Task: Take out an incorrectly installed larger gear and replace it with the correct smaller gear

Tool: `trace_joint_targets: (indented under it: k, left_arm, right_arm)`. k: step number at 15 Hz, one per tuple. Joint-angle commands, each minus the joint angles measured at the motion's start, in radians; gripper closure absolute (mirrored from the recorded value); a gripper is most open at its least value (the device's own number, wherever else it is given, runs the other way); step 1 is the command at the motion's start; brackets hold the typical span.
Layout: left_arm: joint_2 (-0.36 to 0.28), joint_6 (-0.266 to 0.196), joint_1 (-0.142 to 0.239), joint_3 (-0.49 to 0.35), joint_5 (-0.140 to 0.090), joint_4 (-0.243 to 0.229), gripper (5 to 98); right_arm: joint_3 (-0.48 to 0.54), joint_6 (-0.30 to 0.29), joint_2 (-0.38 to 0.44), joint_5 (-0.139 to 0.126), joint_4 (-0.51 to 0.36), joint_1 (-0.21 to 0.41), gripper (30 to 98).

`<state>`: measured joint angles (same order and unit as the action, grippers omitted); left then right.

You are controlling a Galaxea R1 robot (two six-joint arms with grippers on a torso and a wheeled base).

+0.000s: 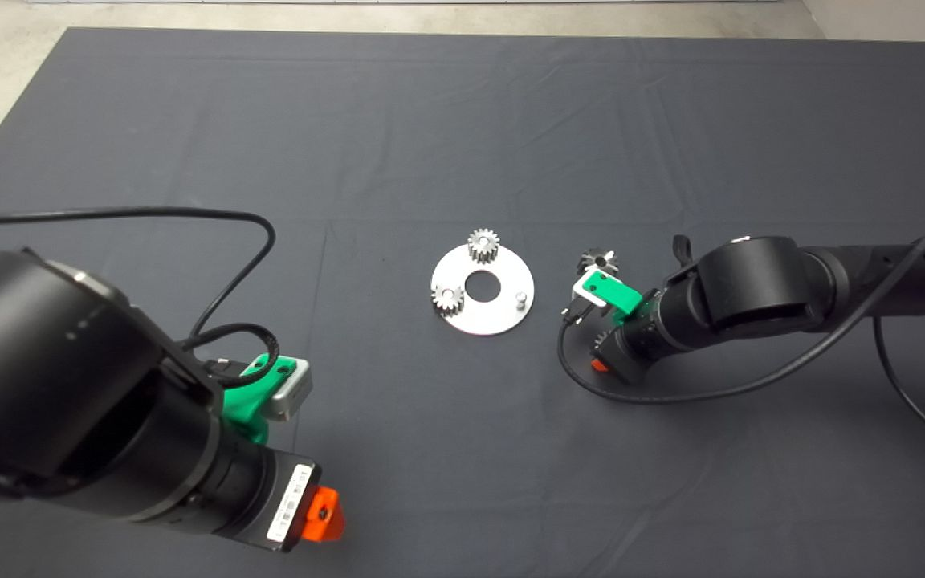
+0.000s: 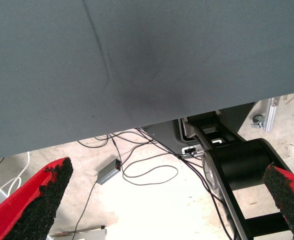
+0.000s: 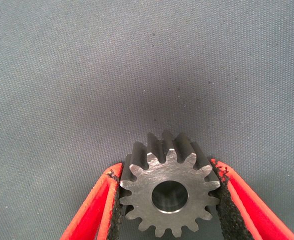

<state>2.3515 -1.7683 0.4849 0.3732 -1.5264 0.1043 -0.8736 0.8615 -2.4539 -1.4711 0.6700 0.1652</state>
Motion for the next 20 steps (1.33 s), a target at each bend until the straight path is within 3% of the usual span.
trace_joint_targets:
  k: [1,4,6,8,12,16,20]
  left_arm:
    - [-0.004,0.001,0.008,-0.016,-0.019,-0.003,5.4]
    - [-0.002,-0.002,0.008,-0.016,-0.017,-0.003,5.4]
    - [-0.001,-0.003,0.008,-0.016,-0.017,-0.003,5.4]
    - [0.001,-0.003,0.008,-0.016,-0.018,-0.003,5.4]
    - [0.001,-0.003,0.008,-0.015,-0.018,-0.002,5.4]
    - [-0.001,-0.003,0.006,-0.016,-0.018,-0.002,5.4]
    - [0.001,-0.005,0.004,-0.016,-0.015,-0.002,5.4]
  right_arm:
    - [0.001,0.008,-0.043,-0.024,0.01,0.058,86.5]
    - [-0.002,0.044,-0.062,-0.034,-0.099,0.177,86.9]
    - [-0.053,0.044,-0.093,-0.035,-0.216,0.268,87.1]
    - [-0.062,0.044,-0.095,-0.035,-0.27,0.328,87.1]
    - [-0.167,0.034,-0.148,-0.032,-0.333,0.334,87.2]
    - [-0.248,0.034,-0.254,-0.035,-0.359,0.33,87.1]
    - [-0.27,0.034,-0.27,-0.032,-0.398,0.326,87.1]
